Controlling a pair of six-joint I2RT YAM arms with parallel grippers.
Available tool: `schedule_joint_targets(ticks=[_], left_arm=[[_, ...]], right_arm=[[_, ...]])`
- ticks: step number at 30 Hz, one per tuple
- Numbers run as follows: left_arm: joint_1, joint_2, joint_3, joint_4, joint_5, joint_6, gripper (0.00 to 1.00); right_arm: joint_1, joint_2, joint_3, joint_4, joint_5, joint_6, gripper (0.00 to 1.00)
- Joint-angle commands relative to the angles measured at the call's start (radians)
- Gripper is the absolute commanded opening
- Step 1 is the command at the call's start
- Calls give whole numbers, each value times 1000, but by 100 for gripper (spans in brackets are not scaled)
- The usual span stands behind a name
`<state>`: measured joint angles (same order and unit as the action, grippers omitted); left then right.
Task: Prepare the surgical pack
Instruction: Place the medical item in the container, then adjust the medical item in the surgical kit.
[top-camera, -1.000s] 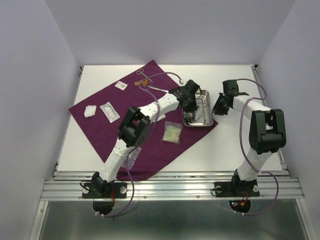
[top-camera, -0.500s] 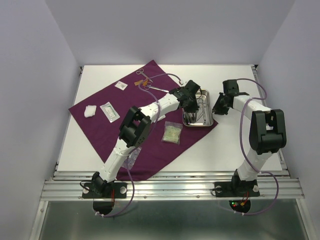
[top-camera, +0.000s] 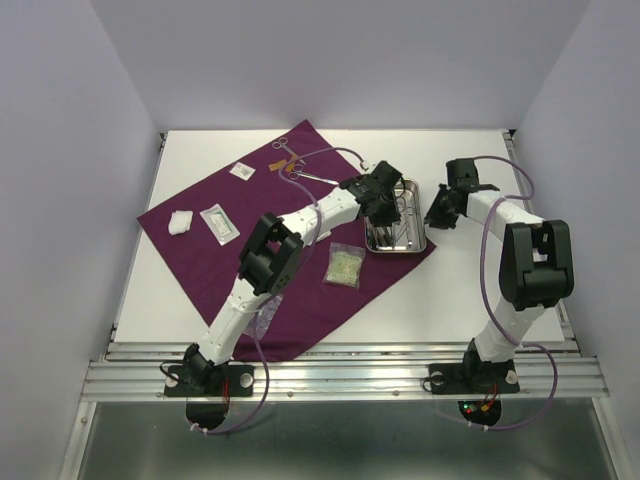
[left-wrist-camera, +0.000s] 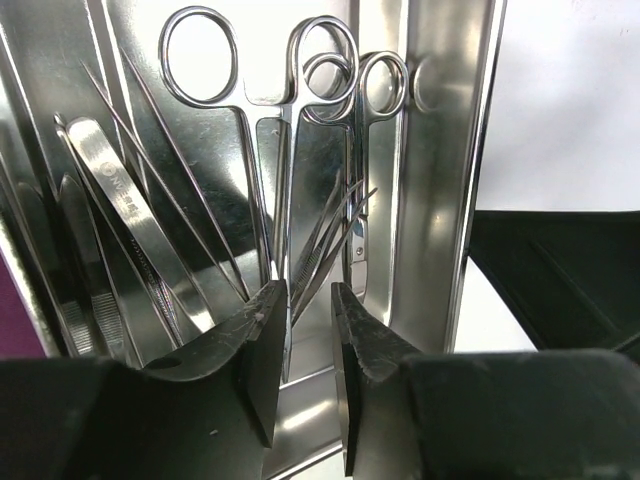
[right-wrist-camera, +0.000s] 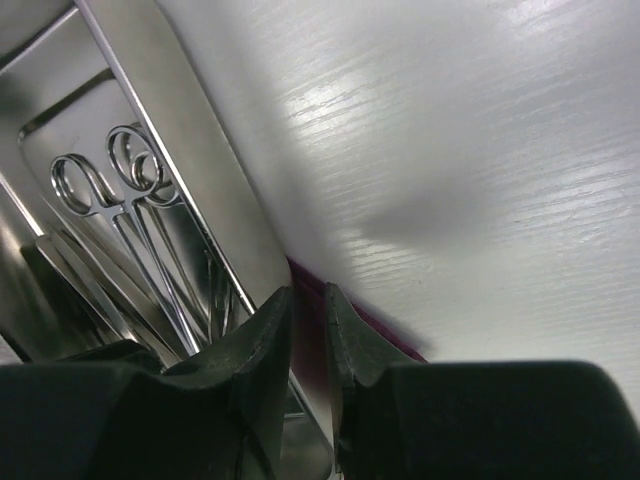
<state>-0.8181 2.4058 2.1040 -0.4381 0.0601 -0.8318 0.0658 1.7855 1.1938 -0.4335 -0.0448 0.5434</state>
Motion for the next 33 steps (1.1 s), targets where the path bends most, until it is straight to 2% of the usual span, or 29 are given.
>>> schedule_joint_targets(ticks=[1,3,13,14,18,24,29,31,33], left_arm=[[-7,-111,28,12,-32,22,34],[-7,-138,28,-2,-49,49,32],[17,-304,-36,-79,-374,194,30],[37,-313,-36,-94,-384,200,31],[101,-333,-47,-119,-419,229,31],[227,-336,-73,-154,-396,246,31],[277,-342,-99,-197,-408,250,32],[290,-372,-139,-198,-408,247,33],[313,-402,-177,-186,-404,247,34]], right_arm=[[-3,-67,-13,32,8,1,25],[-3,-78,-14,29,19,3,25],[-3,-166,-13,24,97,-19,26],[17,-179,-4,25,111,-29,30],[84,-187,55,-10,187,-75,35],[175,-179,119,-25,264,-106,41],[268,-129,179,-25,318,-152,48],[317,-100,235,-24,298,-204,49],[353,-42,282,-22,258,-270,55]])
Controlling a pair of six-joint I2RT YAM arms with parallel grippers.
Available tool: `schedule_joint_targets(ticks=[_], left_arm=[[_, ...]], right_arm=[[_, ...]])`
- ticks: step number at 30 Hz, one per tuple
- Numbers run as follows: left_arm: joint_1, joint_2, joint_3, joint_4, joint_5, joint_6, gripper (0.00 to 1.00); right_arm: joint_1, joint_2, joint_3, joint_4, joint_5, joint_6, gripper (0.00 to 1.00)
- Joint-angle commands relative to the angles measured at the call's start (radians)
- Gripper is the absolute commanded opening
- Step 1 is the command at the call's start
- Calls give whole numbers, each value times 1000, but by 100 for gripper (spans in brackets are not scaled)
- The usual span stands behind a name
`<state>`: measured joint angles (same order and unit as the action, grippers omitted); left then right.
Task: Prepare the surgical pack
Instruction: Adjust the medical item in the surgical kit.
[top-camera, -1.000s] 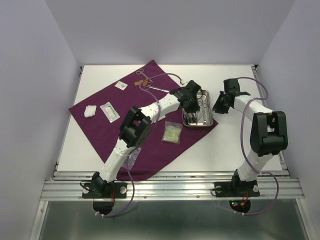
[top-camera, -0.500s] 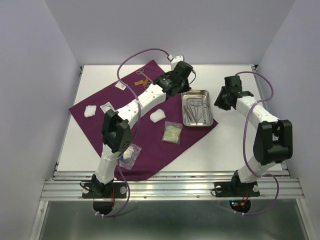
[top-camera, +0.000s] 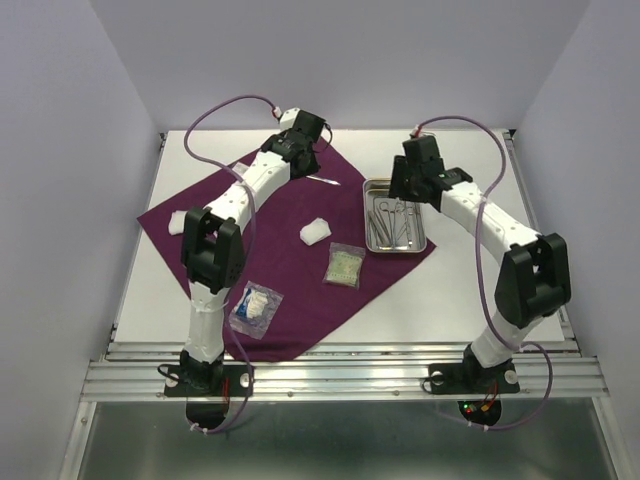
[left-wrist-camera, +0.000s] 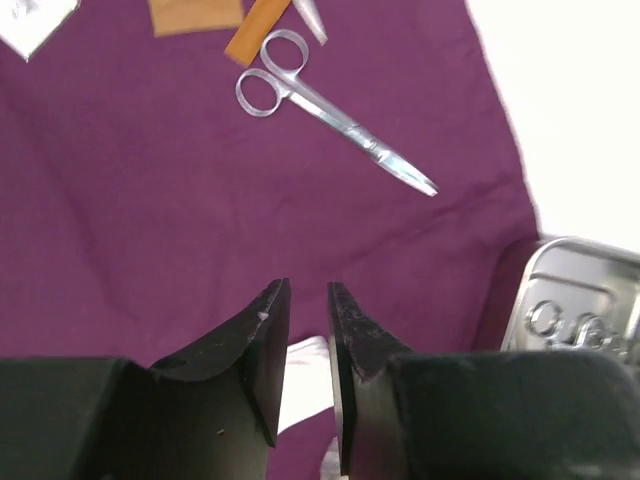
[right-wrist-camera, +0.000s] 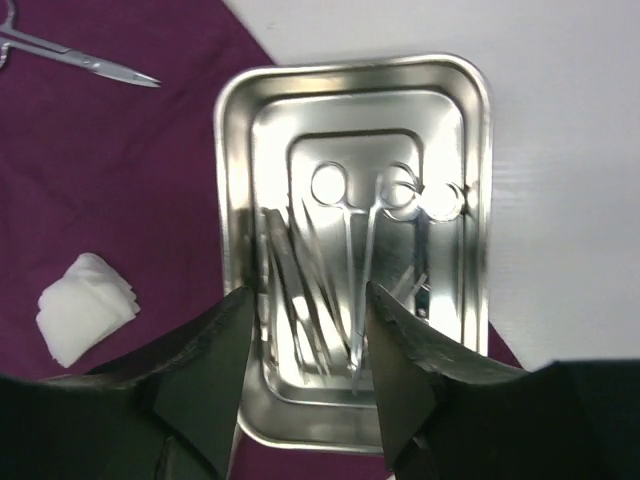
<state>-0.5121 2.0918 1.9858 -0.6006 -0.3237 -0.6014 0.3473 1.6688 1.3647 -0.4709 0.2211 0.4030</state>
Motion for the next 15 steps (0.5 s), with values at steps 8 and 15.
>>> schedule_joint_targets(ticks=[8,15], left_arm=[[92,-242,-264,-2,14,34,35],[155,-409,-449,-10,29,75,35]], right_arm=[[142,325,399,-5,-94,-251,62],[142,615,766,-98,-200,-337,64]])
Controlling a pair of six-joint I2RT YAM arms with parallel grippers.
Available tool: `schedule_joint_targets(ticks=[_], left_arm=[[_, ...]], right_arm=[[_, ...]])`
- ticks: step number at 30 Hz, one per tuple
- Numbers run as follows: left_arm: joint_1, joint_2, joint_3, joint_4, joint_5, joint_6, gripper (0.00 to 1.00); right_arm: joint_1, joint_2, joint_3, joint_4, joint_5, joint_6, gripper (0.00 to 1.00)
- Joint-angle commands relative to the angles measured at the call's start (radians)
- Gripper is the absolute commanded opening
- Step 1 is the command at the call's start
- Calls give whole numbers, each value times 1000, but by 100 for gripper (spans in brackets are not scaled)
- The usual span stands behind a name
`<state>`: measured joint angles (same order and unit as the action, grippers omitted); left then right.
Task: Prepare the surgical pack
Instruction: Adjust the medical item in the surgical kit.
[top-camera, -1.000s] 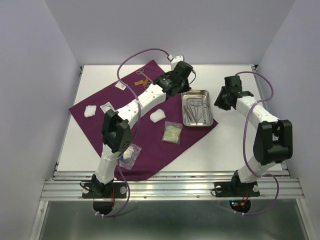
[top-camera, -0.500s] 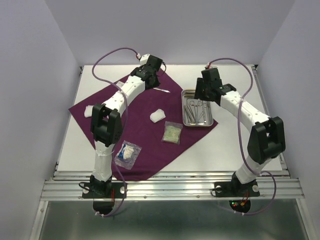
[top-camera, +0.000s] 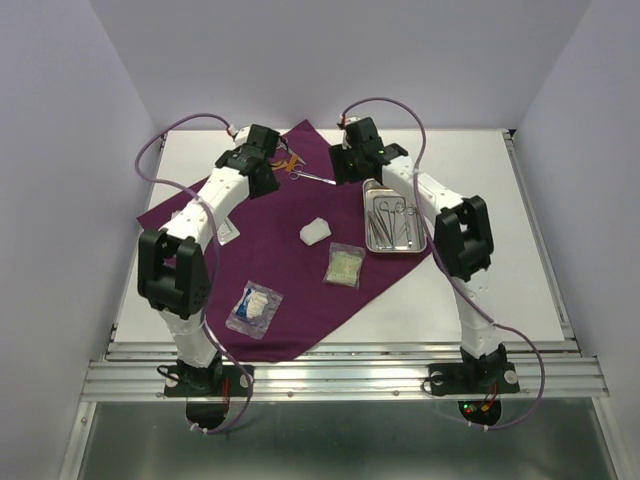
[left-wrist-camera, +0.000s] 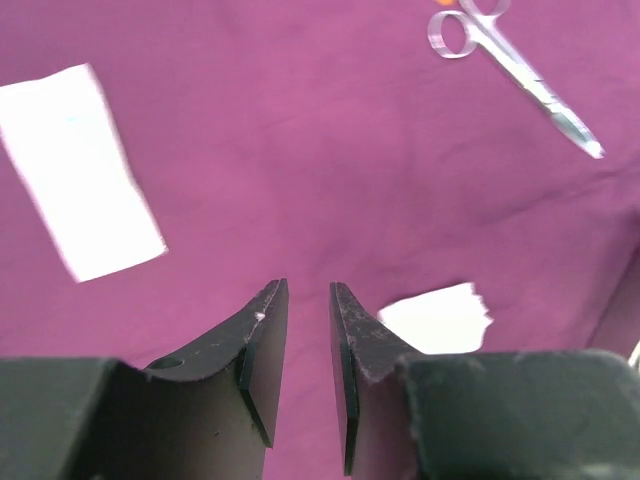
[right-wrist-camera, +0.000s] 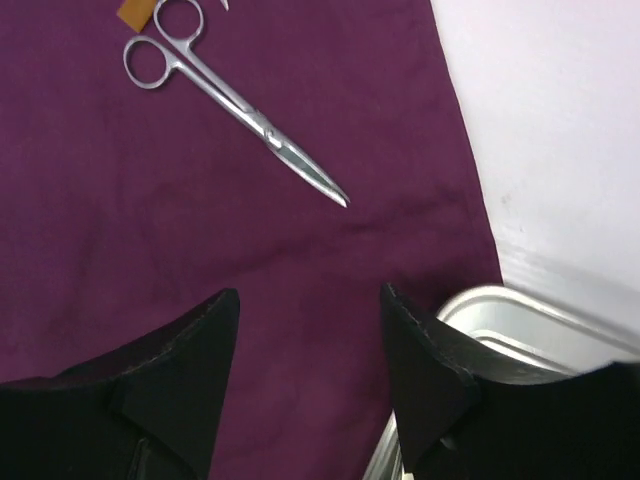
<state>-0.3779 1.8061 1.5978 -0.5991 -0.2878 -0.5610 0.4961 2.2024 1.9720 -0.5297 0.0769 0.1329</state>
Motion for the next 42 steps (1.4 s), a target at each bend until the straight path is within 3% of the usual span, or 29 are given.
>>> schedule_joint_targets(ticks=[1,4,11,21,38,42], left_arm=[[37,-160,-97,-11,-2,39,35],[59,-214,-150,-10,7,41,35],[62,-248,-213,-1,24,35,35],[62,-241,-266,28,65,27,35],[62,-110,-174,55,116,-20,34],[62,-34,-121,70,142,-28,35]], right_arm=[[2,139,239,-50,-58,-75,66],[2,204,336,-30,-65,-82,68],[2,318,367,129,-69,-82,78],[21,433,415,166,-112,-72,79],[127,206,119,151,-281,-101,66],[127,136,65,160,-217,-89,66]])
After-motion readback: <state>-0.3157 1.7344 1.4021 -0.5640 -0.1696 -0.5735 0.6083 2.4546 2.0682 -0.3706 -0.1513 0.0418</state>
